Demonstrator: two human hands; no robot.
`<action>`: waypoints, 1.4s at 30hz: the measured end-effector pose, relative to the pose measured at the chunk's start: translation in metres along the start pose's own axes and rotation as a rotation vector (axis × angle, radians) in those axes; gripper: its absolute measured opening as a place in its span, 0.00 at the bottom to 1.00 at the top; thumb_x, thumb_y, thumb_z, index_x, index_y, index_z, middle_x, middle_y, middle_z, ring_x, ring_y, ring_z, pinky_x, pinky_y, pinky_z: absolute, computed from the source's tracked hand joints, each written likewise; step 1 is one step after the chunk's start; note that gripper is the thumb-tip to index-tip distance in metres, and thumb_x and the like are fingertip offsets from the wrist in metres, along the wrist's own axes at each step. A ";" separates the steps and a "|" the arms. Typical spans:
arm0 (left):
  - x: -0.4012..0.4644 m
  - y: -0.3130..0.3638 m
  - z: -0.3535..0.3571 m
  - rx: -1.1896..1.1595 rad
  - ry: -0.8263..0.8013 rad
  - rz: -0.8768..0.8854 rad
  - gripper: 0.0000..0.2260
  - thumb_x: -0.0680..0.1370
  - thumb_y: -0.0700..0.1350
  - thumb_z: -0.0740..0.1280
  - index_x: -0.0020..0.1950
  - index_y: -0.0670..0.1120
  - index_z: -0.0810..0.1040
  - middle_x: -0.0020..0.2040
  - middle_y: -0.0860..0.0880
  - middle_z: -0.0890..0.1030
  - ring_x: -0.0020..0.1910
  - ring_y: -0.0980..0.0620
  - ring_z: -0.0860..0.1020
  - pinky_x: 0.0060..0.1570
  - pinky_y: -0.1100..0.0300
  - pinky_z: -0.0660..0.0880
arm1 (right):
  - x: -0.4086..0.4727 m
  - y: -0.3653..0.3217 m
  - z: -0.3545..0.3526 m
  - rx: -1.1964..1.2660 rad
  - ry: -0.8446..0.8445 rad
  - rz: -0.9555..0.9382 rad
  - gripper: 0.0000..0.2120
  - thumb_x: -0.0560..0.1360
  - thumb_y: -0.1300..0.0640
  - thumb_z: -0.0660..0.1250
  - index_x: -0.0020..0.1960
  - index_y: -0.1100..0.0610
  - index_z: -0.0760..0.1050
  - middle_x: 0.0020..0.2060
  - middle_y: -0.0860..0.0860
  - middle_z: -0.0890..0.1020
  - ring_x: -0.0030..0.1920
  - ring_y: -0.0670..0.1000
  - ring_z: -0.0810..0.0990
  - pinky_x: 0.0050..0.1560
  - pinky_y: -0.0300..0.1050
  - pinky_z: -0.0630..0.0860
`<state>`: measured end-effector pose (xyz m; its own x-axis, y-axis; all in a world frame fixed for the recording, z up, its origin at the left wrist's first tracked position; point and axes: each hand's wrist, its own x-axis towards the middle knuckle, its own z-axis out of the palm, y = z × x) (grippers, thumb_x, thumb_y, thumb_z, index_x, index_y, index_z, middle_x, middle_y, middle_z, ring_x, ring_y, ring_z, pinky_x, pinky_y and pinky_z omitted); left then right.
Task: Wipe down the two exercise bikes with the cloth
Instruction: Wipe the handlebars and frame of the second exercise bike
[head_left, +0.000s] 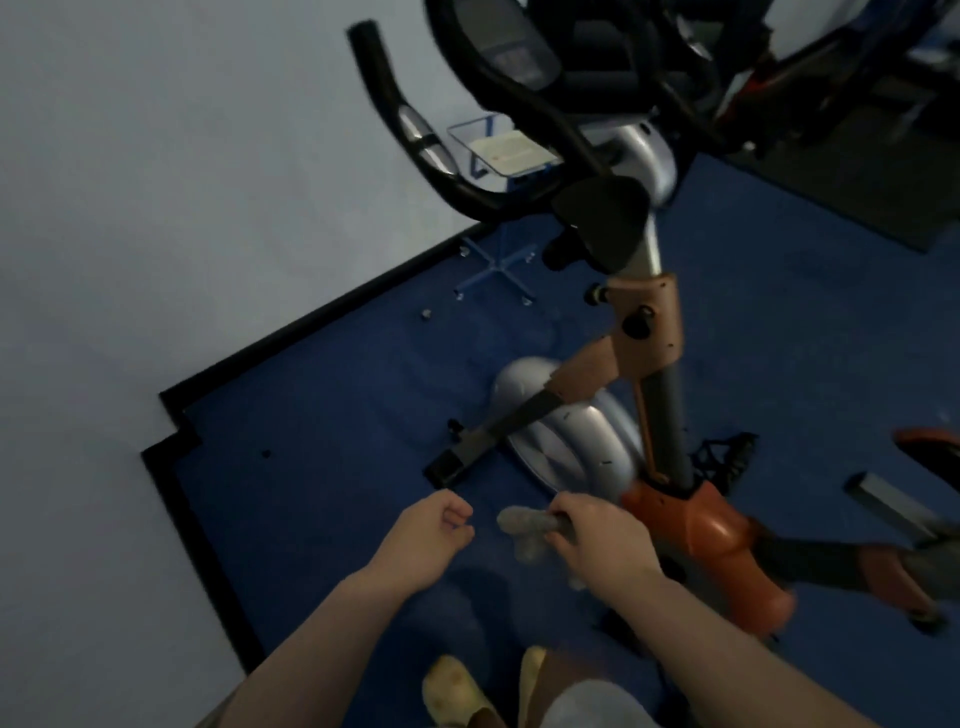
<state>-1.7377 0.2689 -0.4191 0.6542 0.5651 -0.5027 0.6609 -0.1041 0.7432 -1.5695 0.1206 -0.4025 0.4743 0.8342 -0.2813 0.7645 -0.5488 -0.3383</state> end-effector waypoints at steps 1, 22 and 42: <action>0.003 0.005 0.012 0.015 -0.042 0.009 0.07 0.79 0.44 0.67 0.56 0.50 0.76 0.54 0.54 0.77 0.53 0.58 0.76 0.54 0.66 0.73 | -0.007 0.010 0.002 0.005 -0.011 0.027 0.07 0.78 0.49 0.63 0.55 0.46 0.73 0.52 0.43 0.78 0.51 0.46 0.77 0.49 0.45 0.75; -0.038 0.138 0.250 0.386 -0.492 0.383 0.04 0.79 0.44 0.66 0.52 0.53 0.76 0.51 0.56 0.78 0.51 0.59 0.76 0.50 0.64 0.74 | -0.260 0.182 0.007 0.128 0.190 0.660 0.07 0.78 0.49 0.62 0.55 0.46 0.73 0.50 0.42 0.79 0.48 0.47 0.78 0.41 0.41 0.74; -0.194 0.229 0.551 0.636 -0.700 0.574 0.04 0.79 0.49 0.66 0.53 0.55 0.76 0.51 0.57 0.79 0.51 0.57 0.77 0.54 0.57 0.76 | -0.530 0.378 -0.031 0.063 0.312 0.774 0.06 0.80 0.48 0.59 0.55 0.47 0.71 0.49 0.43 0.78 0.47 0.46 0.77 0.38 0.40 0.66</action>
<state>-1.5103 -0.3154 -0.3946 0.8547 -0.2691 -0.4439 0.1296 -0.7175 0.6844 -1.5181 -0.5277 -0.3533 0.9615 0.1919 -0.1969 0.1512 -0.9672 -0.2040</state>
